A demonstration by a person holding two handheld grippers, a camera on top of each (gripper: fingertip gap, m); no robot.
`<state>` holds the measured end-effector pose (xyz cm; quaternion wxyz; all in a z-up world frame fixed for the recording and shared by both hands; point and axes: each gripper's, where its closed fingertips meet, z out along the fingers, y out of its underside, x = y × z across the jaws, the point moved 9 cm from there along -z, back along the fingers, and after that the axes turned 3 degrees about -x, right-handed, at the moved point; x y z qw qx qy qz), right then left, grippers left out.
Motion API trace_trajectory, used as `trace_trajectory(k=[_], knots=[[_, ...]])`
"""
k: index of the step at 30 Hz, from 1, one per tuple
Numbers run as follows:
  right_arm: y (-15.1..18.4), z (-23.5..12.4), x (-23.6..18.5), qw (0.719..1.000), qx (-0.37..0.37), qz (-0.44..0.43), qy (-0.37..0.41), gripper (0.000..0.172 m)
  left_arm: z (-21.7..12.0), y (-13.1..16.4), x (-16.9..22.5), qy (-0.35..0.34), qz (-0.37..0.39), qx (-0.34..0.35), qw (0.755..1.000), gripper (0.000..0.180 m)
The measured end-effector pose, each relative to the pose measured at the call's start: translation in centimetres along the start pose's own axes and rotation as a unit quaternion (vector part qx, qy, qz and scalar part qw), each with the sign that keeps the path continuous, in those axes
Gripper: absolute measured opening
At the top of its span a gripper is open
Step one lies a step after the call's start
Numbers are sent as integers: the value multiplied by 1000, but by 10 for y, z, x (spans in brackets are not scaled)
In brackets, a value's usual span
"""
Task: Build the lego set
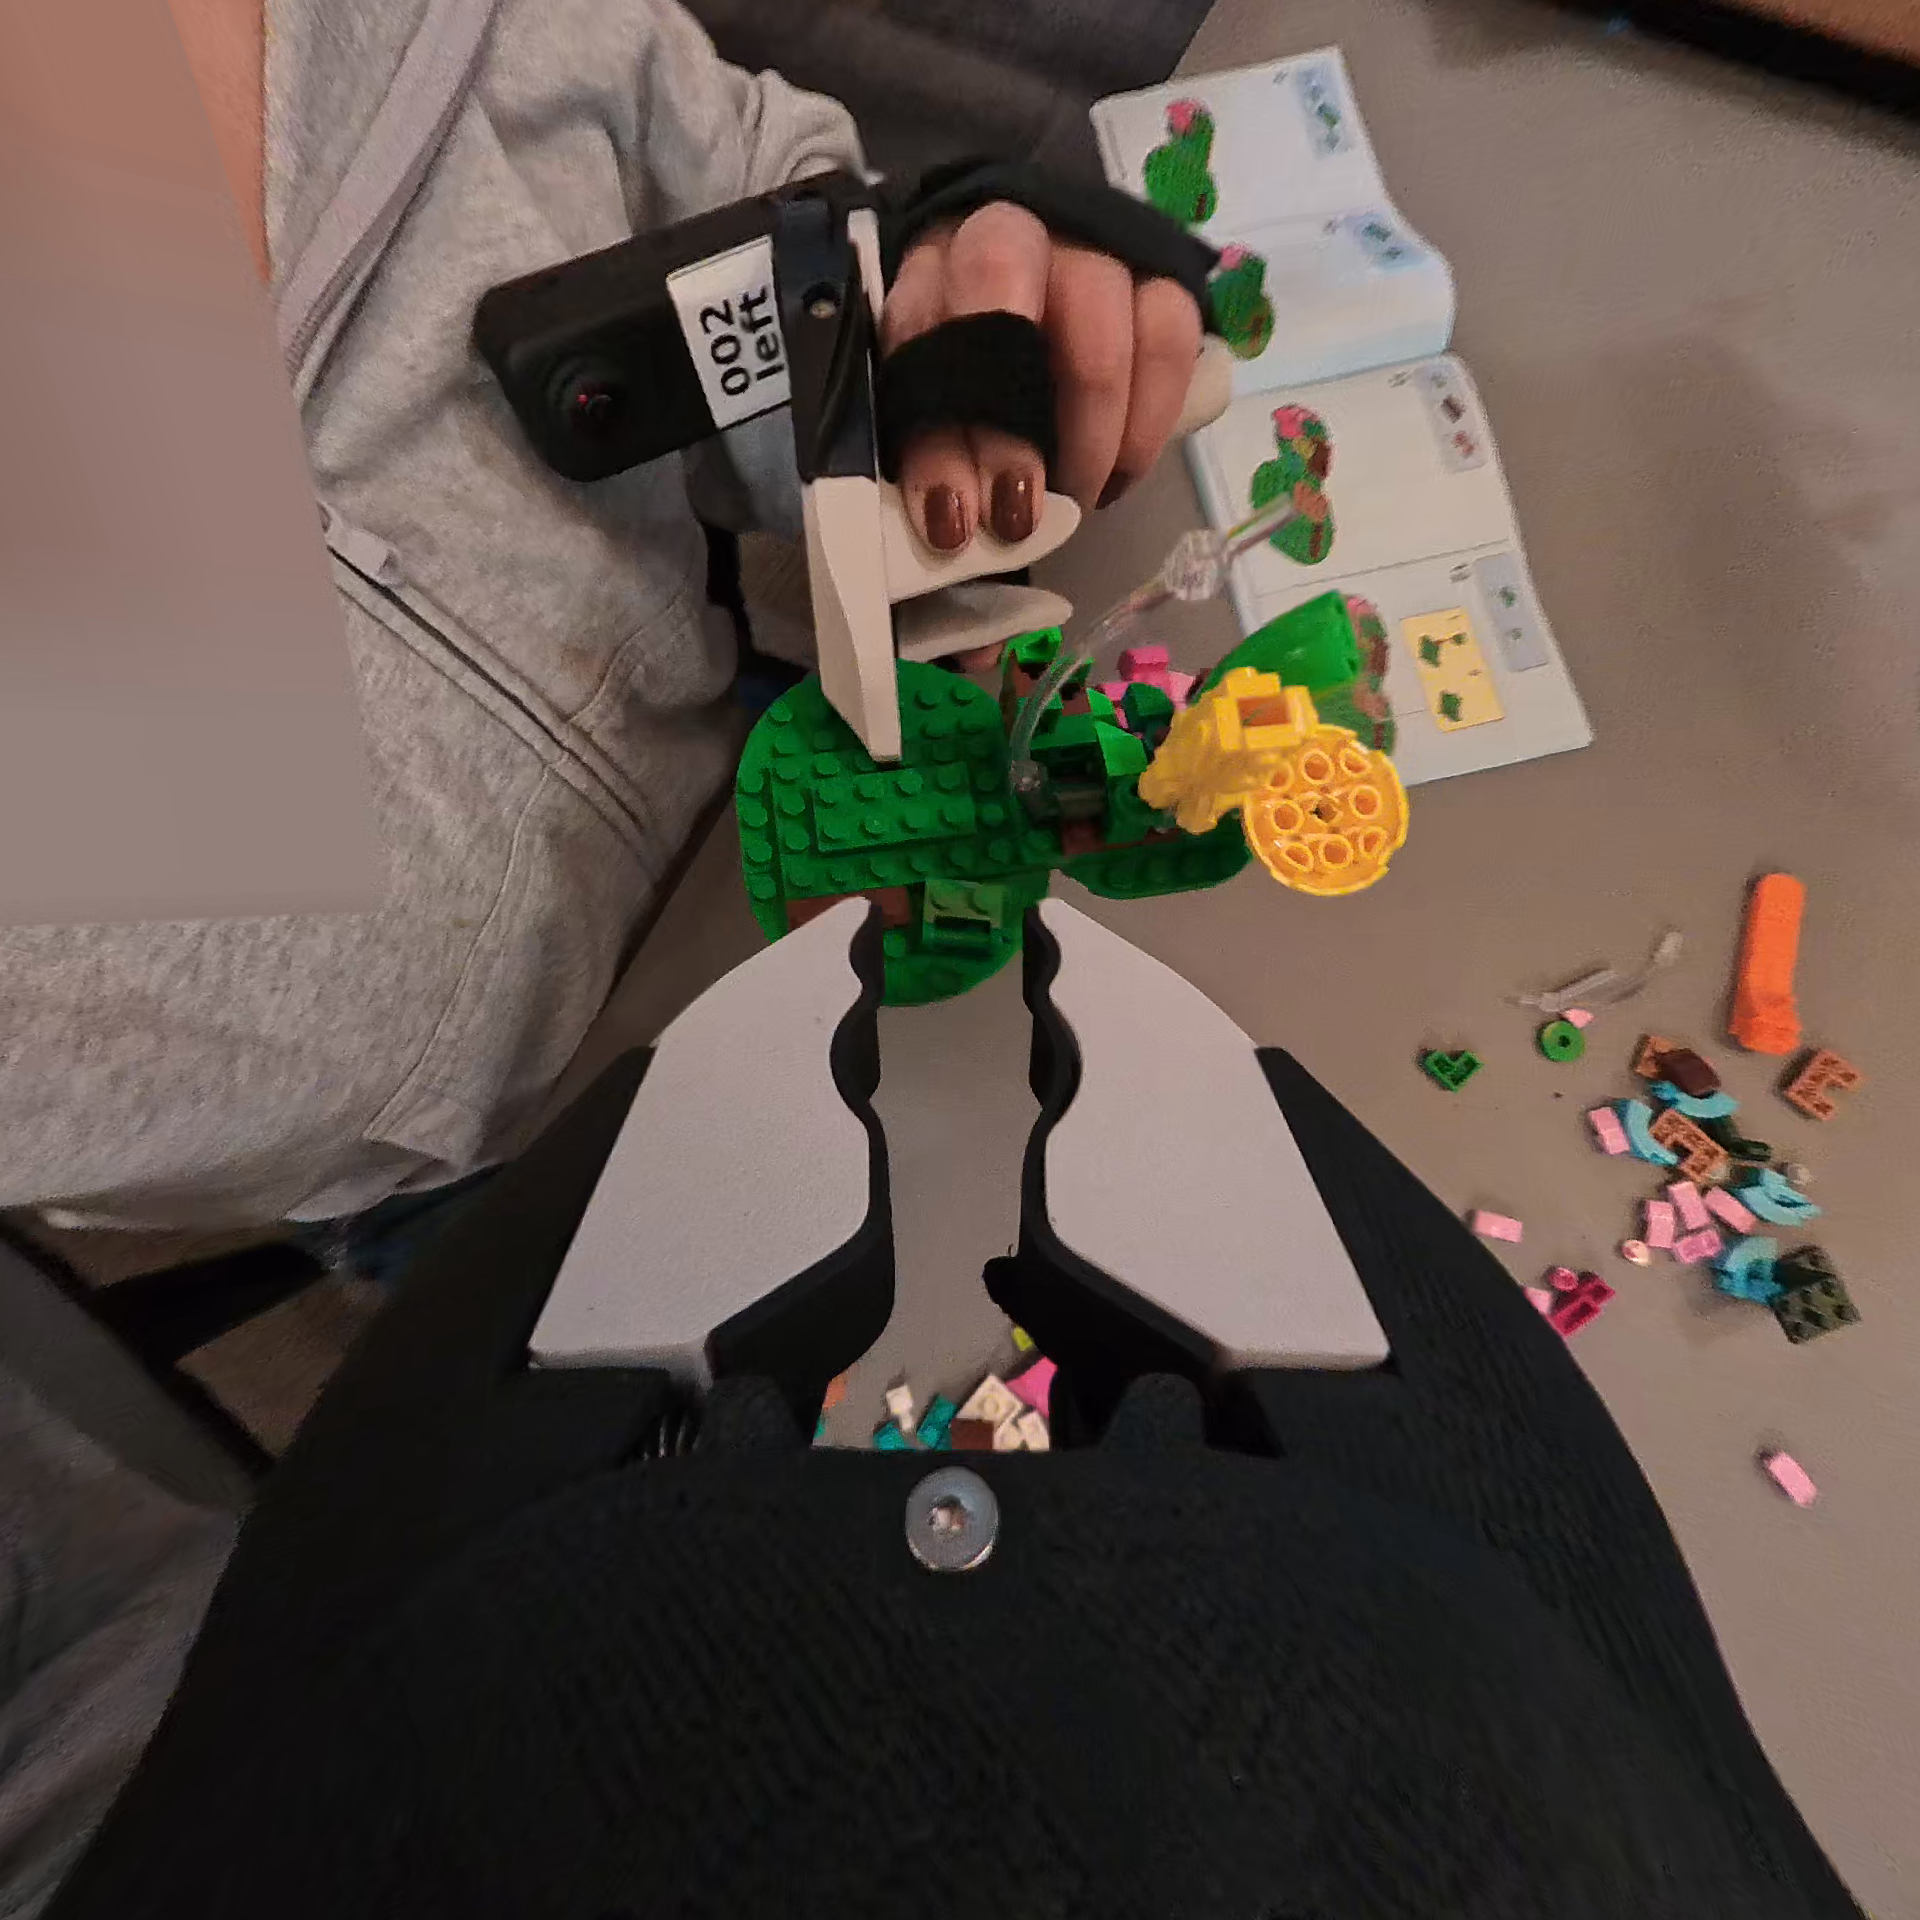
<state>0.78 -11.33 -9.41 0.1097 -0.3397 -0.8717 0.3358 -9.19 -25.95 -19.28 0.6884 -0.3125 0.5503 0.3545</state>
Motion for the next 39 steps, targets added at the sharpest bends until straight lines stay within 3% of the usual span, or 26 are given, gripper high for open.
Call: trace_trajectory(k=[5,10,19,39], knots=[[6,-2,-2,998,49,43,20,23,0,0,-3,-5,-1,0,1000,7],[11,3,-2,997,44,63,5,23,1,-2,-3,-5,3,2,1000,7],[9,8,-3,998,31,56,-18,14,0,-5,-5,-8,5,7,1000,7],[-1,17,-8,997,31,9,-65,14,-1,-11,-4,-4,2,24,1000,7]])
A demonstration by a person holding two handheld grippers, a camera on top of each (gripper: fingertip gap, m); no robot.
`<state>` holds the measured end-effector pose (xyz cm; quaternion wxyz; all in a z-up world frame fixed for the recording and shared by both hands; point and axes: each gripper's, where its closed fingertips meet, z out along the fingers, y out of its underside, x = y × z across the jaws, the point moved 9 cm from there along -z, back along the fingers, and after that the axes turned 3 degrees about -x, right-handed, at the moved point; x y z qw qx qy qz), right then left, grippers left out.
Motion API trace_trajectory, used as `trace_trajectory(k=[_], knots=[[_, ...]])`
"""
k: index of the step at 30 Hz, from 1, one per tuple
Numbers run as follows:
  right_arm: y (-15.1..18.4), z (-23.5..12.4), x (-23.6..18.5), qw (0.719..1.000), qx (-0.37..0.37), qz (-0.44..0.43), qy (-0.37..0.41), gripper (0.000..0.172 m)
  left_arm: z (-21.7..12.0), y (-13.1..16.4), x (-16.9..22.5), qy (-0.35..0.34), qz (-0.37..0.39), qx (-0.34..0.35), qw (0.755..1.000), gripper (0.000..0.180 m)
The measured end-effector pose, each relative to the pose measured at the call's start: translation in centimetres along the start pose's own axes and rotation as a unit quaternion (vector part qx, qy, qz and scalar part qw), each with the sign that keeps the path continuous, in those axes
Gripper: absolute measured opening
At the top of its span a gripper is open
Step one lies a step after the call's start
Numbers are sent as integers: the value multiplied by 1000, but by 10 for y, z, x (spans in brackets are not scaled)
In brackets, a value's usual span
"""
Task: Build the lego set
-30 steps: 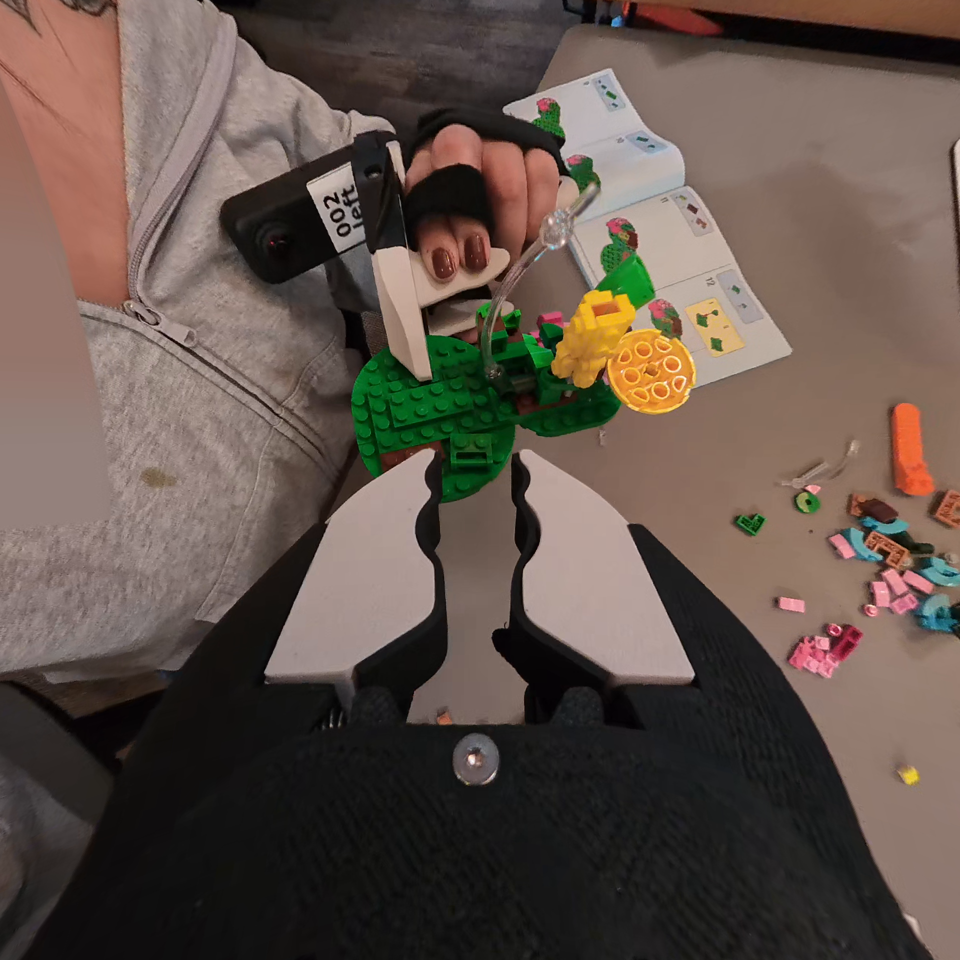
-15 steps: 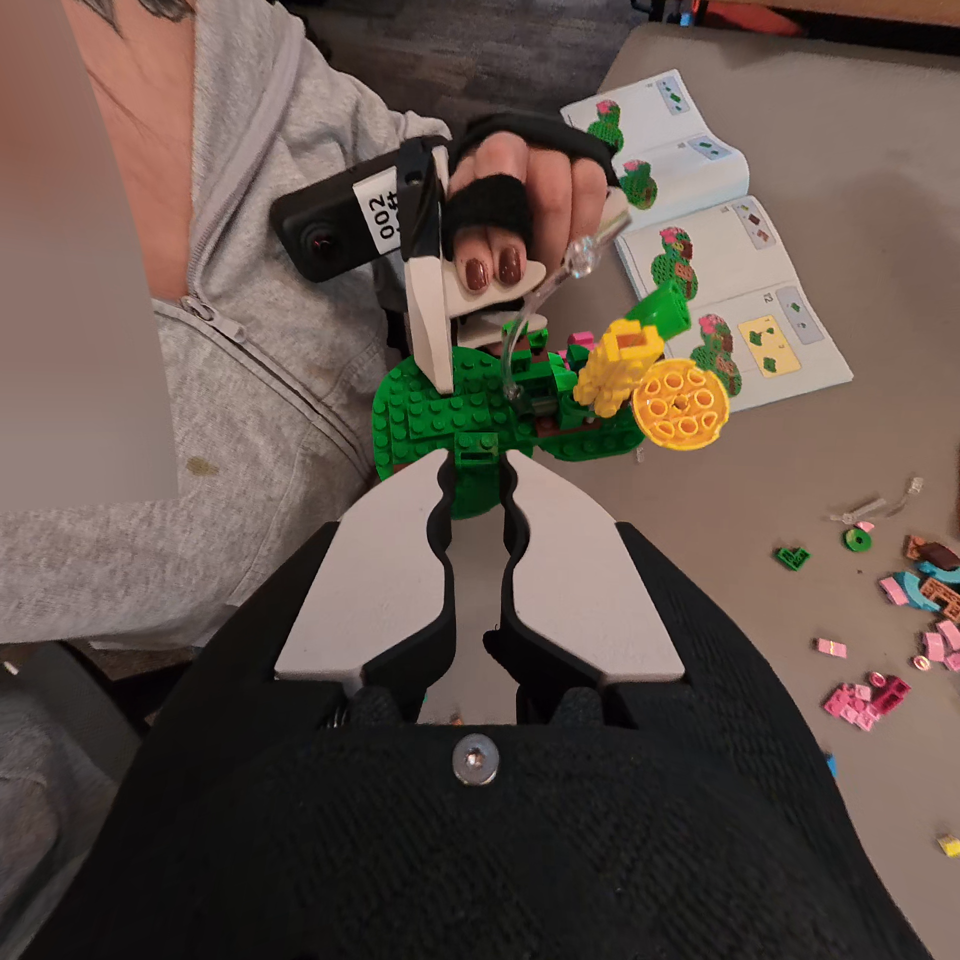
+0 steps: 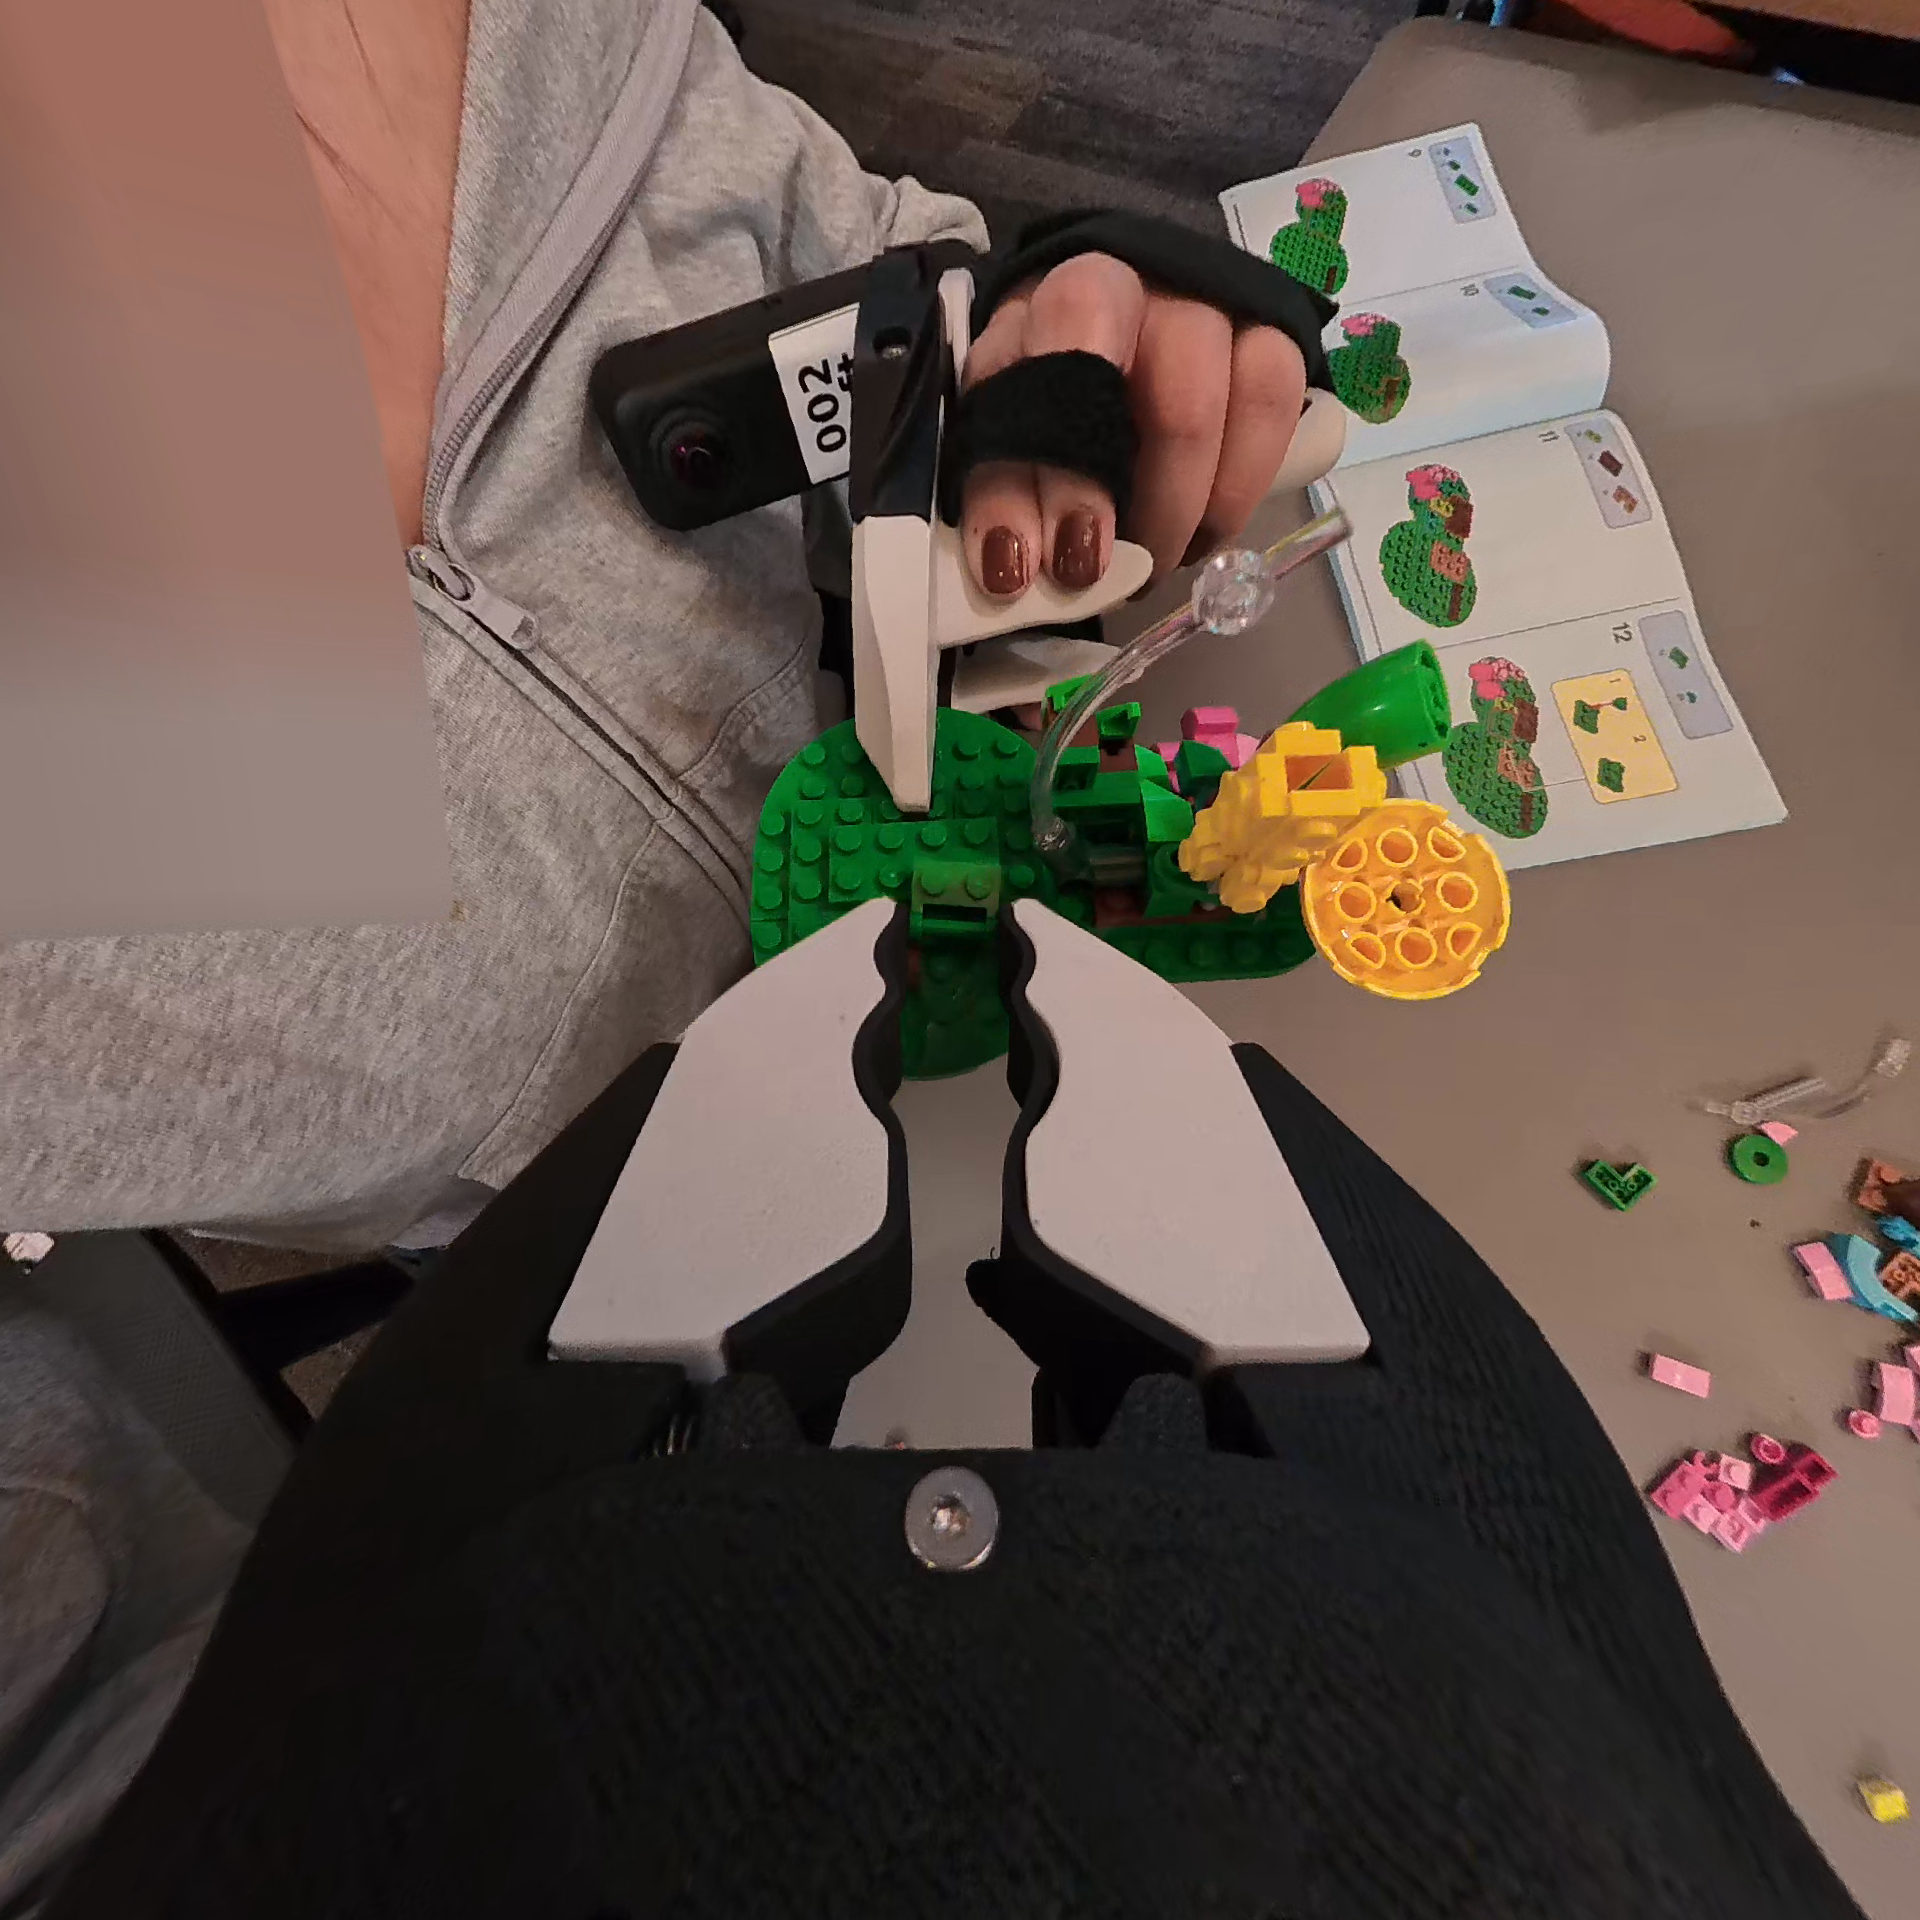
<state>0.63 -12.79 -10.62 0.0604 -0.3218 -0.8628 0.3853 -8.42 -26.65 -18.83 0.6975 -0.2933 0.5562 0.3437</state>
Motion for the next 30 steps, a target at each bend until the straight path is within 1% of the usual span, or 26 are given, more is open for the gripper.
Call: trace_trajectory(k=[15,23,27,30], knots=[[-3,-1,-1,999,-43,-11,-4,15,0,-2,0,3,3,4,1000,7],[-5,-1,-2,998,-55,-15,-2,14,0,-2,0,3,3,5,1000,7],[-5,-1,-2,998,-52,-17,1,17,0,-2,0,2,3,4,1000,7],[-3,-4,-4,999,-46,-19,12,22,0,-2,-1,0,4,3,1000,7]])
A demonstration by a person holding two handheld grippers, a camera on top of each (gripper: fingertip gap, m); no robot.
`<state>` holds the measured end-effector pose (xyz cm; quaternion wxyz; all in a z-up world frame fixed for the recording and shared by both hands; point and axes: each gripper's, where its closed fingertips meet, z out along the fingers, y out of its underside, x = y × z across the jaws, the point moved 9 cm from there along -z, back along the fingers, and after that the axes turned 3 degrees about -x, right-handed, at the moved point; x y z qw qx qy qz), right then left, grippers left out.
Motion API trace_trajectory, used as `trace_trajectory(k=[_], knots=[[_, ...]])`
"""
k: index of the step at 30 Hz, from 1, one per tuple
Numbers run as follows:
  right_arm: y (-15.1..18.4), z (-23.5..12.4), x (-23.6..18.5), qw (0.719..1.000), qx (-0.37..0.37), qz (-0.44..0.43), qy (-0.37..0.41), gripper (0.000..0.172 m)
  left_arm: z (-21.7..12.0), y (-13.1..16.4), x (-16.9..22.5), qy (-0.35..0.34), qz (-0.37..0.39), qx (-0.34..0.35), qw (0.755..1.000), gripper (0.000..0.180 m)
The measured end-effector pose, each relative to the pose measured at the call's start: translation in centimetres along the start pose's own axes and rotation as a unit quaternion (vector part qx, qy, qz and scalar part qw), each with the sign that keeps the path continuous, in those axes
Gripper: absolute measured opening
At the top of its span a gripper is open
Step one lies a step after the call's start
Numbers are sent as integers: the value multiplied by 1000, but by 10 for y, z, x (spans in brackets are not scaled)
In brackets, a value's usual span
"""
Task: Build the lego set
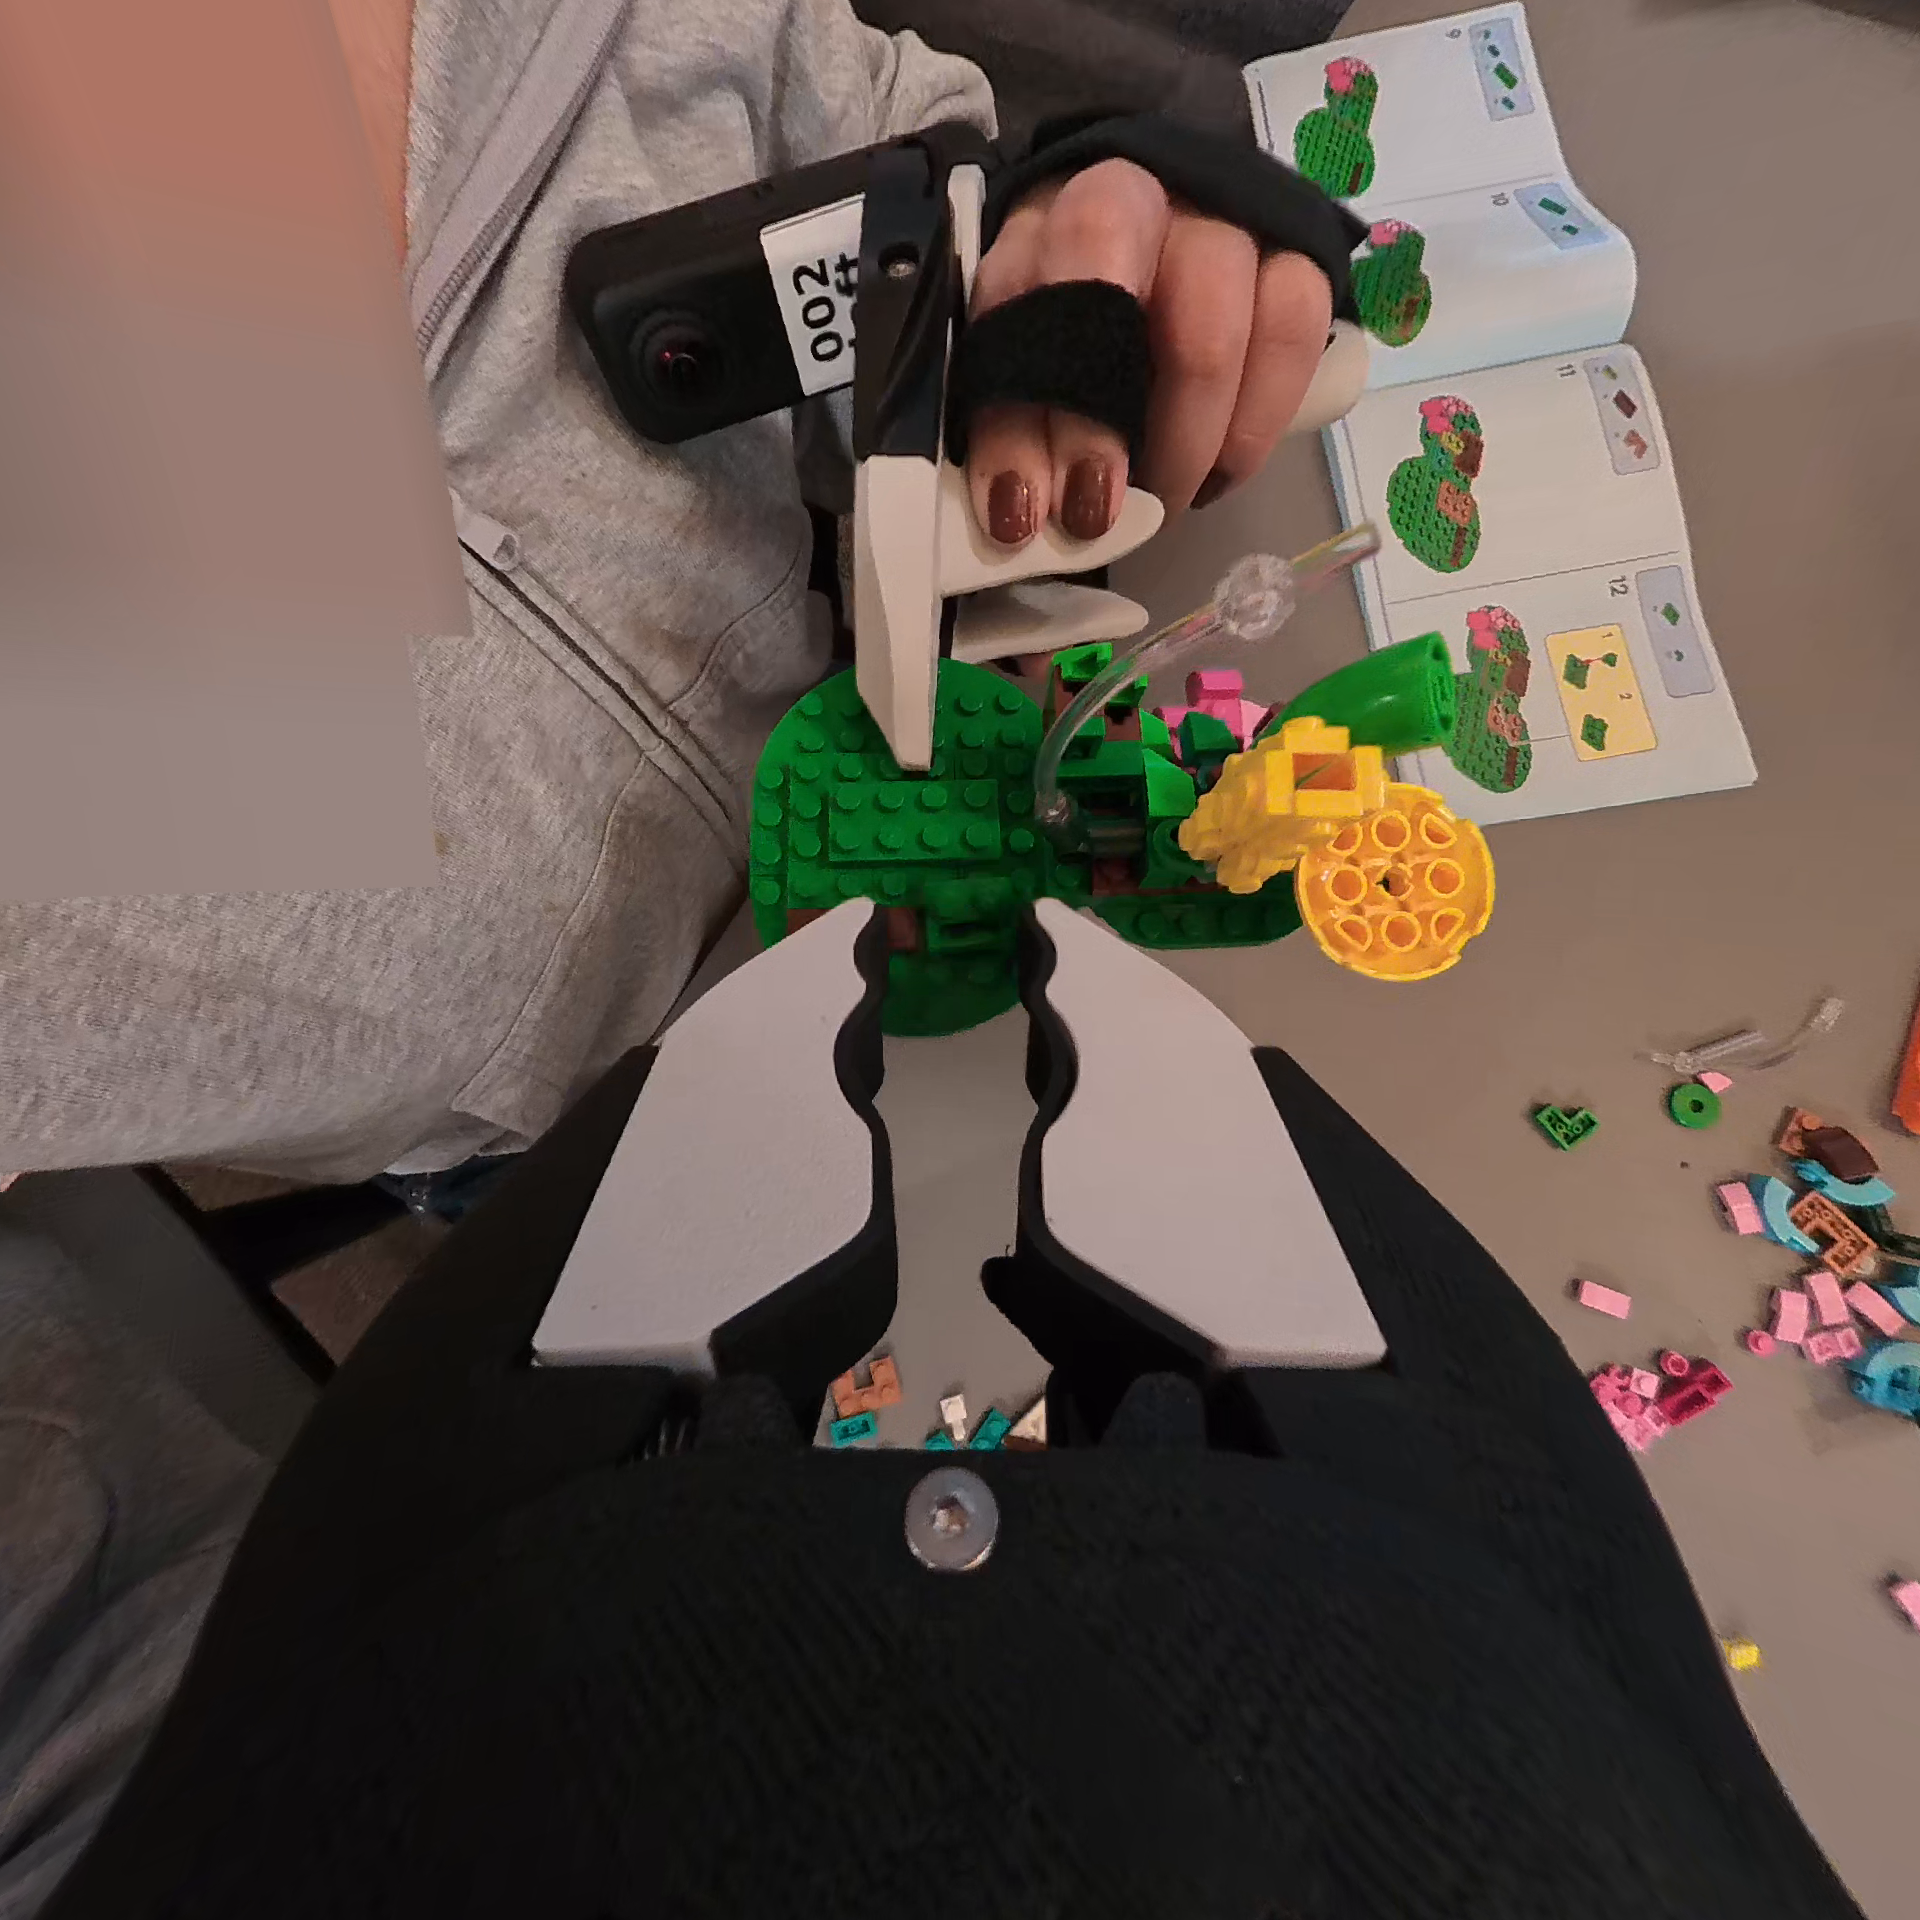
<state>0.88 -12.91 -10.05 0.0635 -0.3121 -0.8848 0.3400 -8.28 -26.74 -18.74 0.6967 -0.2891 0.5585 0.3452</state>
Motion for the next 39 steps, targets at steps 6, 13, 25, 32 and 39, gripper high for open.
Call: trace_trajectory(k=[6,13,25,32,39], knots=[[5,-7,-6,999,46,-1,18,23,1,0,0,-1,-1,0,1000,7],[11,-4,-2,999,41,15,7,22,3,-4,-2,-3,3,5,1000,7],[7,-2,-6,1000,20,12,-13,7,5,-8,0,5,-4,12,1000,7],[3,0,-9,1000,0,-2,-5,7,5,-7,0,10,-7,12,1000,7],[1,1,-10,1000,-7,-10,-3,9,5,-6,1,12,-8,12,1000,7]])
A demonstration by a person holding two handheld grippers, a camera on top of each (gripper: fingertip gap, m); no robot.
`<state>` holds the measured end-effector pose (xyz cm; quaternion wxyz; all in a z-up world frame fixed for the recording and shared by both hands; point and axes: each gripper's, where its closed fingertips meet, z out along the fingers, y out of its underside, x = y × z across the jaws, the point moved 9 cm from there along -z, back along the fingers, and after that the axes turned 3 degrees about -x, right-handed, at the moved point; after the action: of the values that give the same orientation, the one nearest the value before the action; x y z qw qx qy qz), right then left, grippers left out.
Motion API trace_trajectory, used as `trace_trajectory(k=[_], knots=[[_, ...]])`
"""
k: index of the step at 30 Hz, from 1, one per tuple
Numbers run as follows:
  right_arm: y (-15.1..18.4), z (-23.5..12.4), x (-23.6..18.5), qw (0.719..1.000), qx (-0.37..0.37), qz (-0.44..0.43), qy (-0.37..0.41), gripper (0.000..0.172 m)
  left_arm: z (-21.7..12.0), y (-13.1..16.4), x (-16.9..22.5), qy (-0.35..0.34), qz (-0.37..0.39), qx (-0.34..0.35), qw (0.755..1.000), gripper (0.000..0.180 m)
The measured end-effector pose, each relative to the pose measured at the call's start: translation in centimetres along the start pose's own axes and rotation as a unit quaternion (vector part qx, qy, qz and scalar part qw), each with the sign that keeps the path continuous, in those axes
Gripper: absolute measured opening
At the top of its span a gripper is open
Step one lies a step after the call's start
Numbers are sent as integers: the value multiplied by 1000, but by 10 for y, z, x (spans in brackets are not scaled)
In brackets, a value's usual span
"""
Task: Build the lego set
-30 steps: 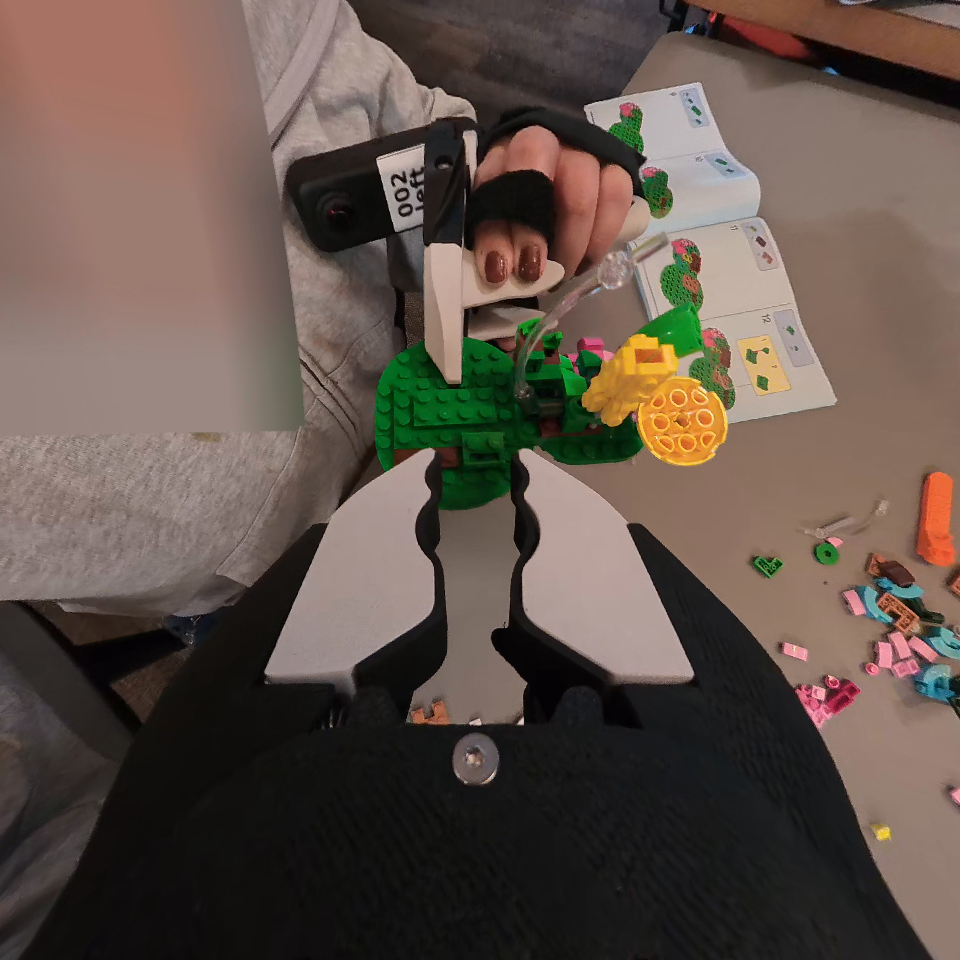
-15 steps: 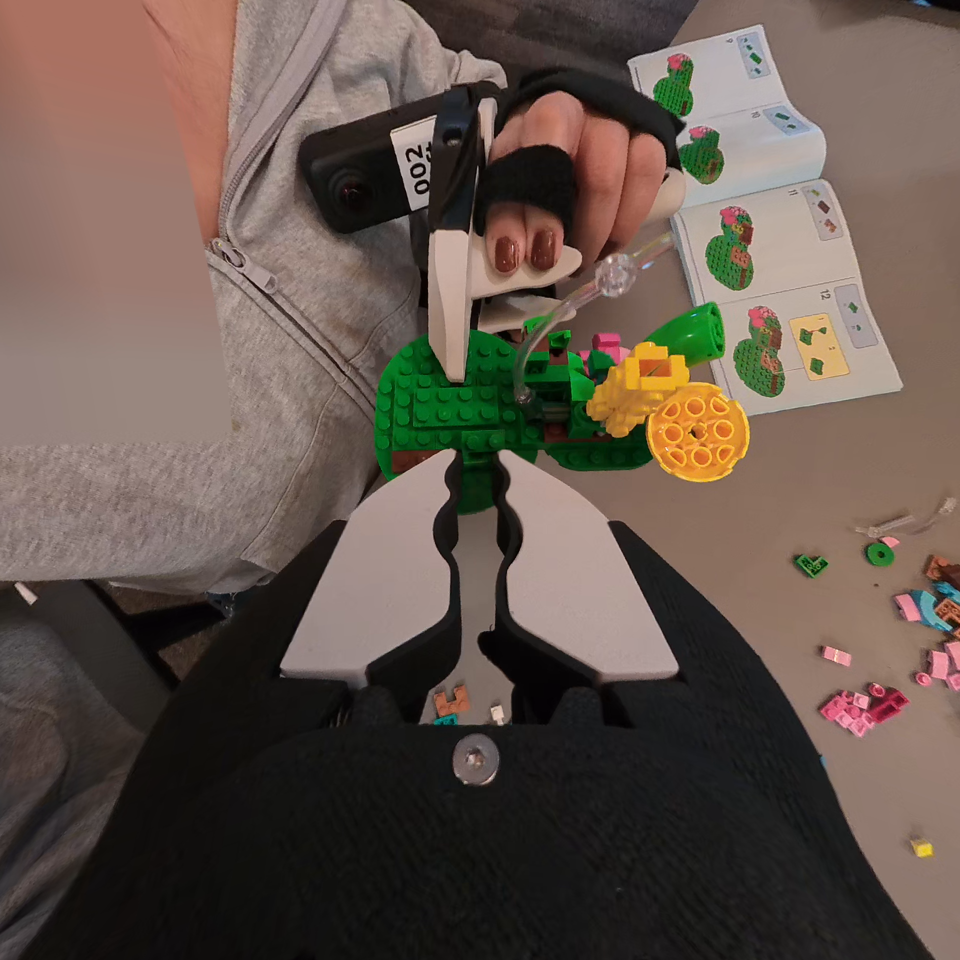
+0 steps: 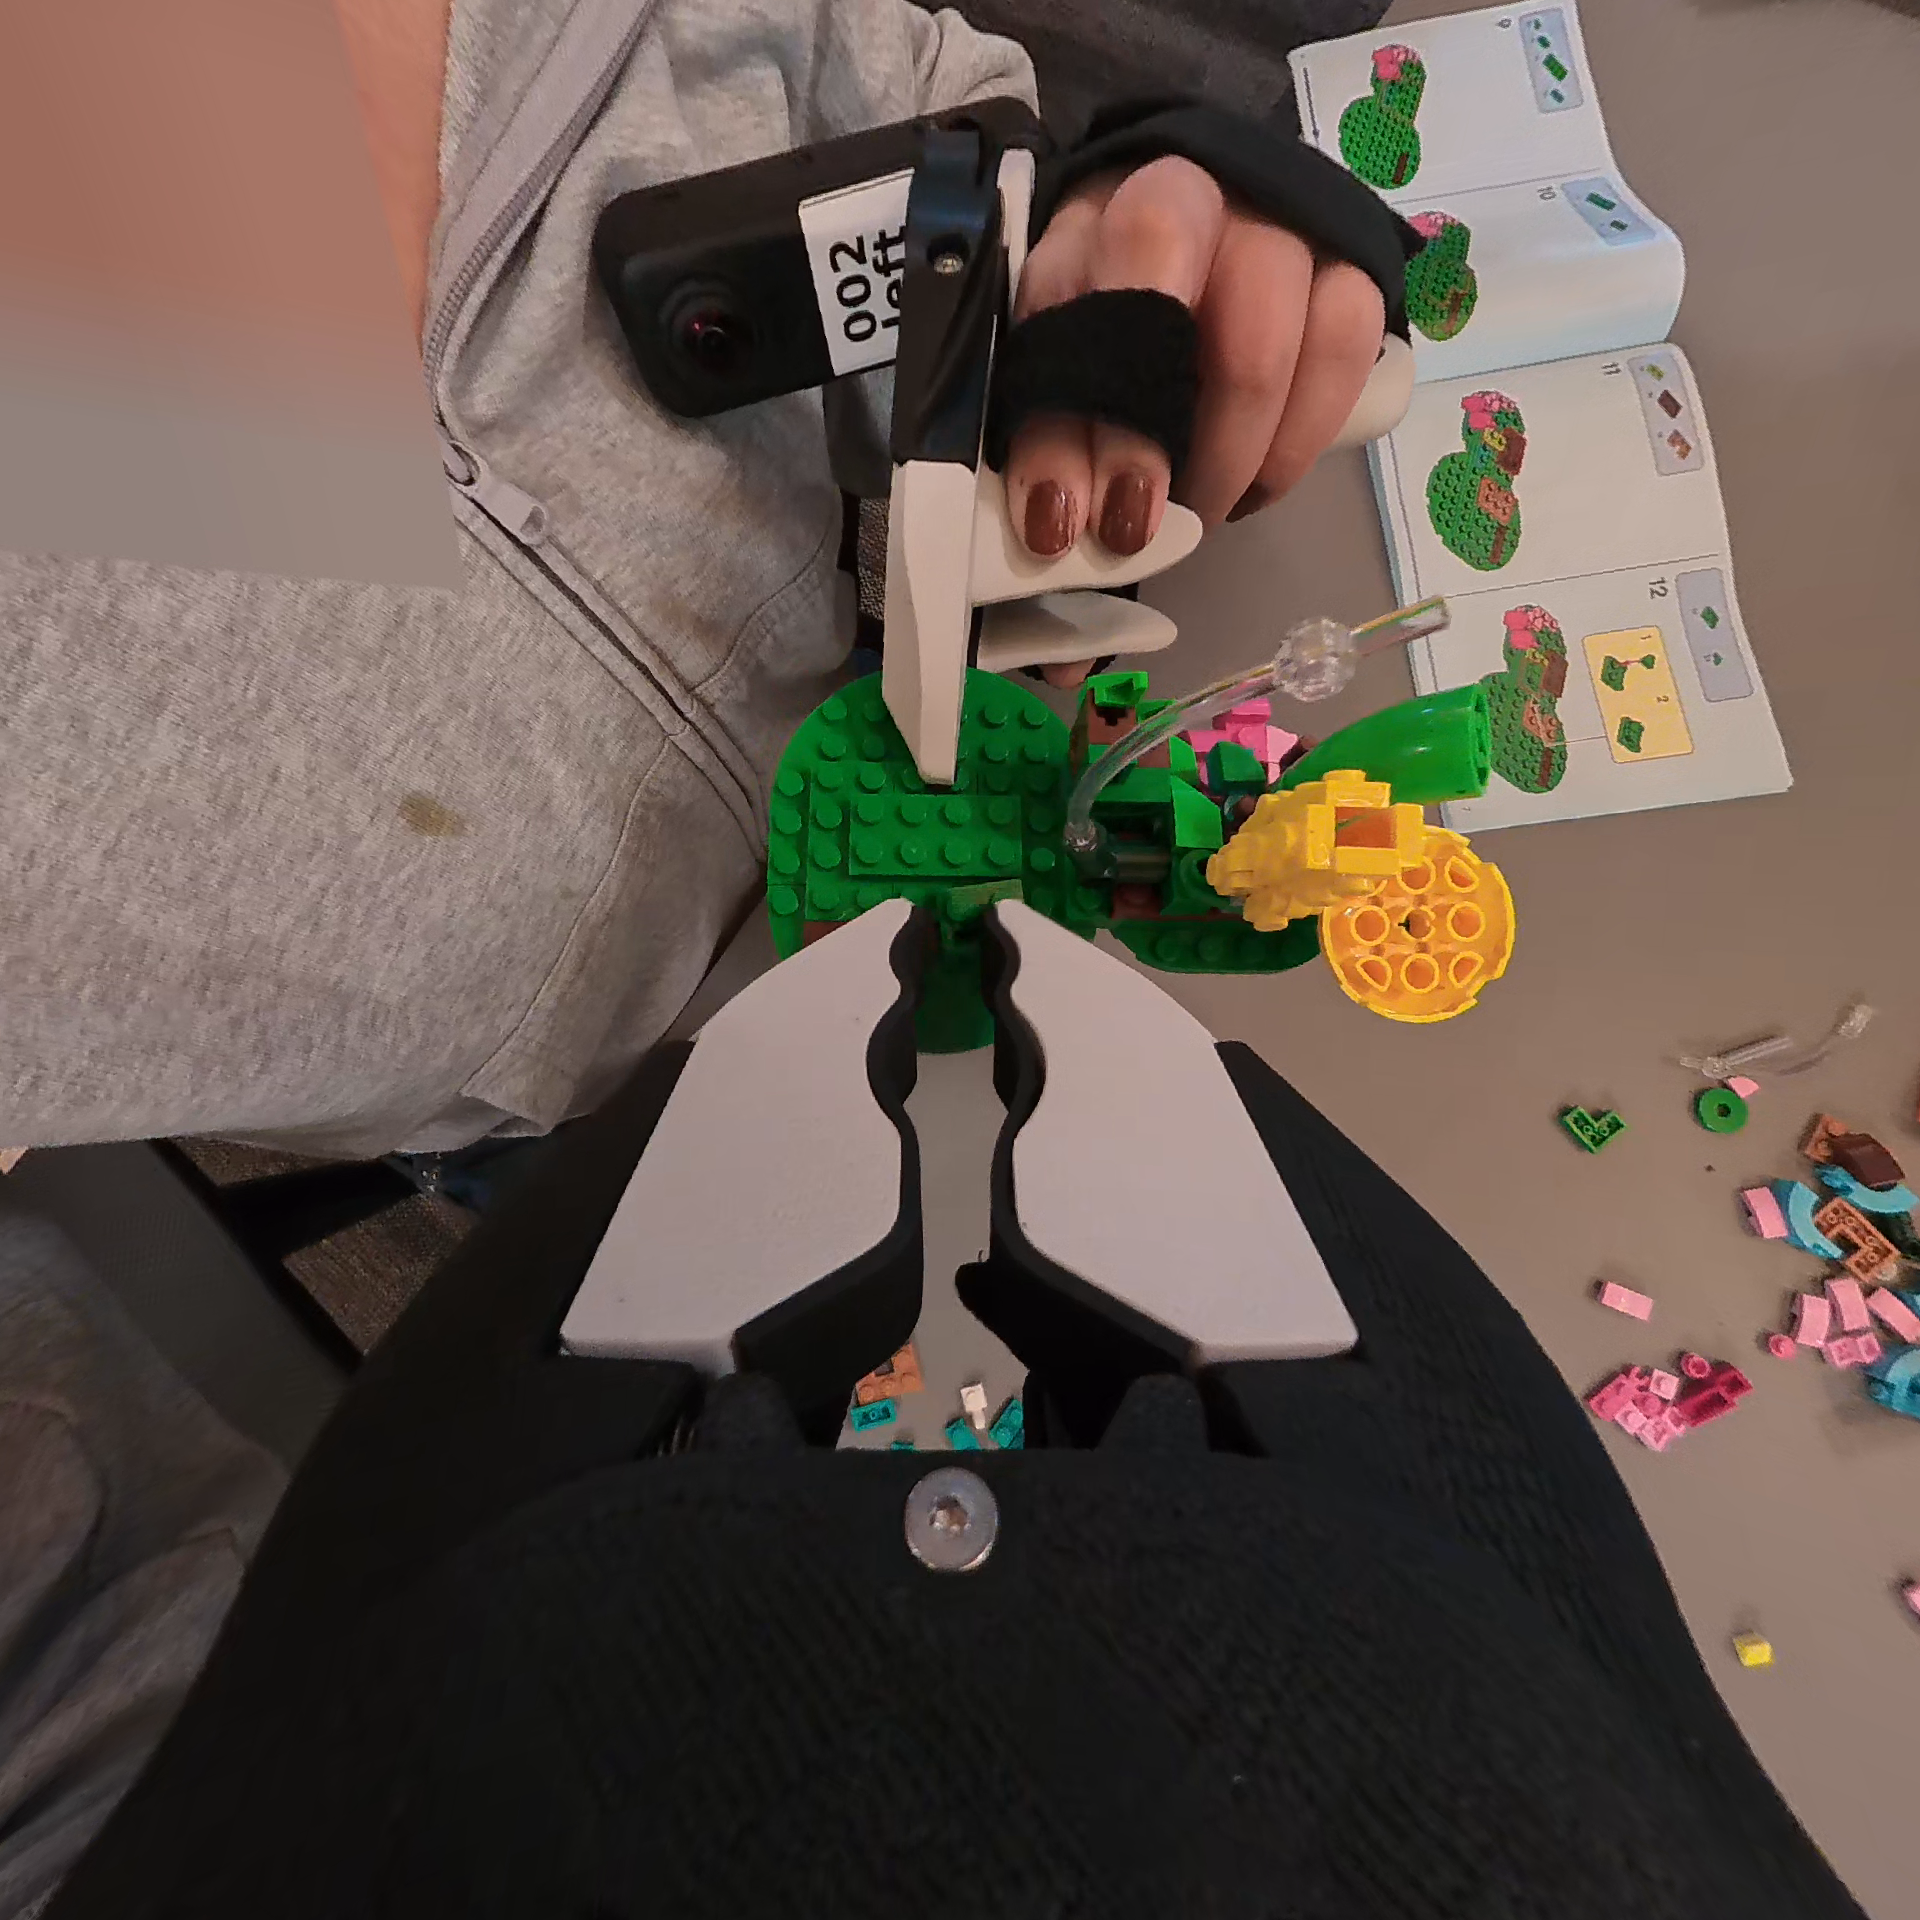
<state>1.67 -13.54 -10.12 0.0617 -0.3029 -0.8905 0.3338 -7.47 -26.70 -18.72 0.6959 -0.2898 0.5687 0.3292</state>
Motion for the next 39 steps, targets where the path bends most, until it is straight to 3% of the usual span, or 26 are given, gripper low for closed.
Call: trace_trajectory(k=[11,16,19,22,25,33,39], knots=[[-2,-3,-3,1000,22,-13,17,16,0,2,-1,-4,2,-5,1000,7],[-2,-18,-15,992,79,-69,73,38,2,7,-6,-9,-2,-14,1000,7],[2,-23,-24,961,109,-156,199,57,2,11,-12,-17,-3,-20,1000,7],[6,-15,-35,906,86,-237,339,60,4,14,-16,-13,13,-32,999,7],[7,-8,-46,860,70,-285,417,62,5,16,-14,-8,19,-35,999,7],[18,-7,-50,890,33,-243,384,64,6,17,-15,-12,9,-38,999,7],[19,24,-42,840,-60,-288,457,64,7,19,-17,-16,3,-49,999,7]])
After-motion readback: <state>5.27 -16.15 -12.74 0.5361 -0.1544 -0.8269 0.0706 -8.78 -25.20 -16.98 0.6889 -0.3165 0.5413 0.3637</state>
